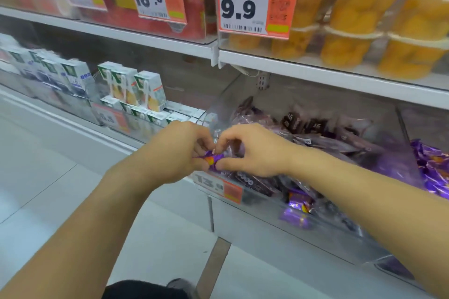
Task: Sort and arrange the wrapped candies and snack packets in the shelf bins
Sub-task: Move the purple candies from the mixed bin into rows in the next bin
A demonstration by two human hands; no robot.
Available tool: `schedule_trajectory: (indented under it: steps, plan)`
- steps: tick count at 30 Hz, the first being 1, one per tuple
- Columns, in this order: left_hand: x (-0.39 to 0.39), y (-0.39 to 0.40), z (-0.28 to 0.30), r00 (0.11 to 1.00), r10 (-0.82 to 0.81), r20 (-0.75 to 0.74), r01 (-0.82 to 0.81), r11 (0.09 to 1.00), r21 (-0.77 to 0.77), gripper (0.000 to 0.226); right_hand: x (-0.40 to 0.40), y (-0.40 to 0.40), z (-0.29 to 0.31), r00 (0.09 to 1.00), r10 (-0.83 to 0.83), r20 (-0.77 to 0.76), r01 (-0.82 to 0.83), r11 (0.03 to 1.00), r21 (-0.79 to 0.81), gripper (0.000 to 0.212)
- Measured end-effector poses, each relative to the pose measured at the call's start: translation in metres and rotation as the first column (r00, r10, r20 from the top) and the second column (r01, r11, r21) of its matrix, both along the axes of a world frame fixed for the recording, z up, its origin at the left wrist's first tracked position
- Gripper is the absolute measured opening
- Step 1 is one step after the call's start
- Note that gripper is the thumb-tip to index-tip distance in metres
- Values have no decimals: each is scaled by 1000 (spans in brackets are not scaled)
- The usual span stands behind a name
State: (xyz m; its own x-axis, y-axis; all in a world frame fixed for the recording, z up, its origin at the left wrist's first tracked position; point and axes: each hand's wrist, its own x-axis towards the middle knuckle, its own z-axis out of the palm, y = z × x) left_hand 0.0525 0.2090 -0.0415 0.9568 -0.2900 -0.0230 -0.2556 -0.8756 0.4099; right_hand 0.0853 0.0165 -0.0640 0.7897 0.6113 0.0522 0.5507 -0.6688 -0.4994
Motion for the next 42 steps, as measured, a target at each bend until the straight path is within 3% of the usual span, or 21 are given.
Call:
schedule_trajectory:
  steps: [2,11,15,17,20,26,31,35,38,42]
  plan:
    - [1,-2,-1,999,11,34,-11,1000,2,24,4,-11,6,1000,18,20,-18,1000,-3,17]
    - [0,-15,-10,1000,4,22,-4,1000,5,19,6,-29,16,999,-3,-52,-1,996,-90,25]
    - [-6,-6,-2,984,126,122,-100,974,-203,13,12,-19,17,984,-18,-178,13,999,-31,43]
    - [-11,6,5,949,243,199,-170,930,-325,13,14,-15,17,979,-25,-202,34,999,42,39]
    - [-19,24,8,921,335,201,-244,895,-373,12,18,-5,14,974,-70,-214,108,979,172,27]
    - [-28,37,-7,952,301,59,-253,880,-401,10,24,30,15,972,-107,-208,86,990,-109,46]
    - [-30,40,-12,933,359,23,-300,813,-498,17,25,49,13,991,-82,-101,65,986,-156,14]
    - [-32,33,-8,912,409,-16,-318,684,-657,6,14,34,29,996,-94,-11,94,995,25,8]
    - [-35,26,-5,928,357,-101,-314,610,-727,8,-9,11,43,982,-180,-49,186,951,248,12]
    - [-40,2,2,960,149,-237,-280,530,-800,7,-52,-15,58,921,-217,-322,376,708,598,7]
